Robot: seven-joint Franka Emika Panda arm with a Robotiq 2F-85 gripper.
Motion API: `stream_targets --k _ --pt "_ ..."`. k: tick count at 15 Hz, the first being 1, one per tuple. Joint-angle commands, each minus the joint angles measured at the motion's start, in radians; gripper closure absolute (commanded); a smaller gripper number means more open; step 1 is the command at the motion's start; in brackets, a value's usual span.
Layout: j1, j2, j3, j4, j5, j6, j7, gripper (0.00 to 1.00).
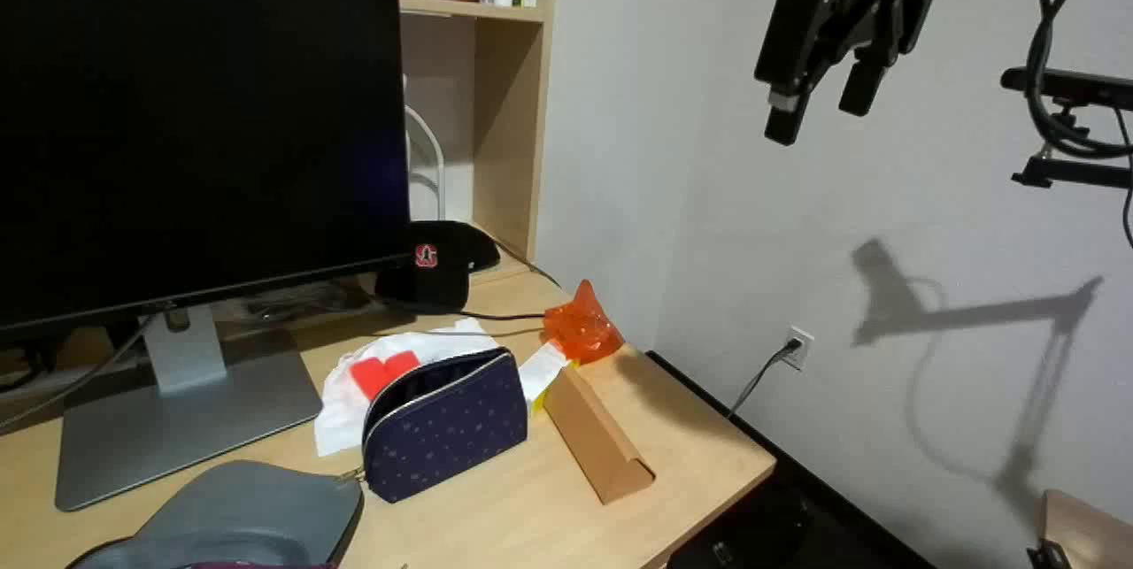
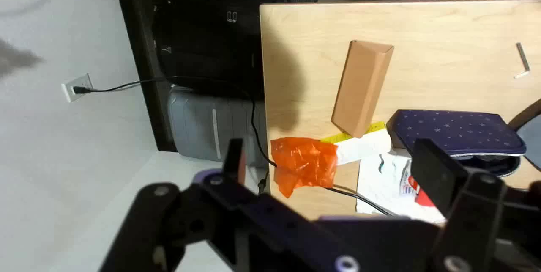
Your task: Move the brown case to the left
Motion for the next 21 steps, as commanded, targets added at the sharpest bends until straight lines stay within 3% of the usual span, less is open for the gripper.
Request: stream_targets --k 1,7,13,21 --pt "0.020 0.002 -0.016 0.002 -0.009 -0.003 0.007 0.00" --pt "0.023 0.112 -0.048 0.075 -0.033 0.088 -0.077 0.00" --pt "0.036 0.370 -0.109 0.244 0.000 0.170 -0.190 0.00" --pt "0.044 0.766 -0.148 0.550 0.077 0.139 -0.351 0.00"
